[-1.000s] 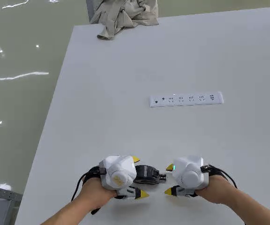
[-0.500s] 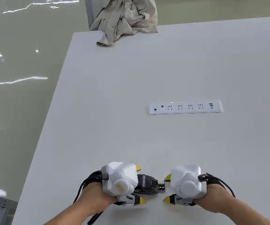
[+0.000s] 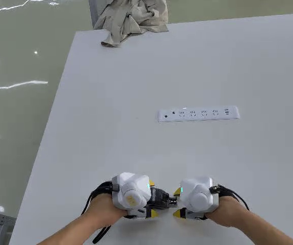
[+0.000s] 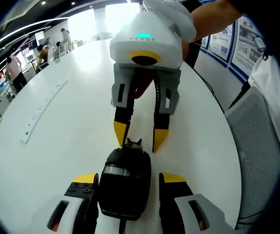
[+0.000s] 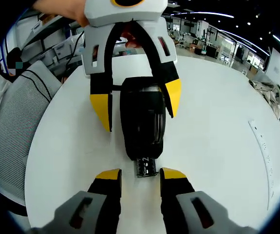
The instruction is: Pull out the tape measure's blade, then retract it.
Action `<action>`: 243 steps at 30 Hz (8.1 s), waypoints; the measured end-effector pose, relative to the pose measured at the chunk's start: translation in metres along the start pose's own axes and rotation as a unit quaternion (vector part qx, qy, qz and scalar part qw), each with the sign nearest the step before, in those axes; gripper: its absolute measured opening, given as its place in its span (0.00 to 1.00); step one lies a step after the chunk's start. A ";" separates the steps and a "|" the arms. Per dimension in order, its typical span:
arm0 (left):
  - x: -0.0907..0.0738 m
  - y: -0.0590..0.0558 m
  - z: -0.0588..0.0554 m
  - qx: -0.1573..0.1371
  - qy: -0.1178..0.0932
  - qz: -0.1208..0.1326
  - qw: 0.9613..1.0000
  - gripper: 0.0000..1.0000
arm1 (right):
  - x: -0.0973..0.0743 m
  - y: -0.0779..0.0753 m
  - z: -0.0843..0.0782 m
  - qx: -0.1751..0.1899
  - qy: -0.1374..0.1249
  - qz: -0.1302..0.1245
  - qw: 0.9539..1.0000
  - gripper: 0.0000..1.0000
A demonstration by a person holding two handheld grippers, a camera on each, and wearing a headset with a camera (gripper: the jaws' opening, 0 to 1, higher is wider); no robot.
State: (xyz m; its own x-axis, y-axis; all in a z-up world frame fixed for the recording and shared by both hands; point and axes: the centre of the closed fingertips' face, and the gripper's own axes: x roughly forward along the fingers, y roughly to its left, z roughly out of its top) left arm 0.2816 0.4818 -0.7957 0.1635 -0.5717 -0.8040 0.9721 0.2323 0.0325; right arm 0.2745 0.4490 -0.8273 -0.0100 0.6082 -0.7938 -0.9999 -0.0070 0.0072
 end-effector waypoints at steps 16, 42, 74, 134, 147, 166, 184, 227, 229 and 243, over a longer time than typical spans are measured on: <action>0.004 0.006 -0.002 0.008 0.011 -0.001 1.000 0.38 | -0.001 -0.007 0.001 0.009 -0.015 -0.002 1.000 0.21; 0.005 0.005 -0.004 0.036 0.023 -0.007 0.999 0.36 | 0.000 -0.006 0.000 -0.003 -0.018 0.002 1.000 0.15; 0.005 0.005 -0.004 0.035 0.027 -0.003 0.999 0.35 | -0.013 -0.008 -0.016 -0.015 -0.009 0.000 1.000 0.13; 0.006 0.004 -0.004 0.044 0.039 -0.006 0.998 0.35 | -0.065 -0.012 -0.083 0.006 0.022 -0.010 1.000 0.13; 0.006 0.004 -0.004 0.044 0.040 -0.007 0.998 0.35 | -0.075 -0.013 -0.101 0.007 0.032 -0.012 0.999 0.13; 0.006 0.003 -0.004 0.044 0.043 -0.007 0.998 0.35 | -0.090 -0.015 -0.117 0.010 0.041 -0.011 0.999 0.13; 0.007 0.004 -0.006 0.044 0.045 -0.007 0.998 0.35 | -0.106 -0.016 -0.136 0.017 0.049 -0.016 0.999 0.13; 0.007 0.004 -0.005 0.042 0.046 -0.007 0.998 0.35 | -0.141 -0.019 -0.181 0.041 0.069 -0.032 0.996 0.13; 0.007 0.004 -0.005 0.042 0.046 -0.006 0.998 0.35 | -0.140 -0.019 -0.182 0.042 0.070 -0.032 0.996 0.13; 0.007 0.004 -0.005 0.043 0.044 -0.002 0.998 0.35 | -0.140 -0.019 -0.181 0.041 0.075 -0.035 0.996 0.13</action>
State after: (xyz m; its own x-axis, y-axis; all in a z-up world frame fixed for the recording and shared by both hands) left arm 0.2856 0.4823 -0.8041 0.1476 -0.5009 -0.8528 0.9842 0.1596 0.0766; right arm 0.2949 0.2205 -0.8262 0.0540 0.4787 -0.8763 -0.9949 0.1007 -0.0064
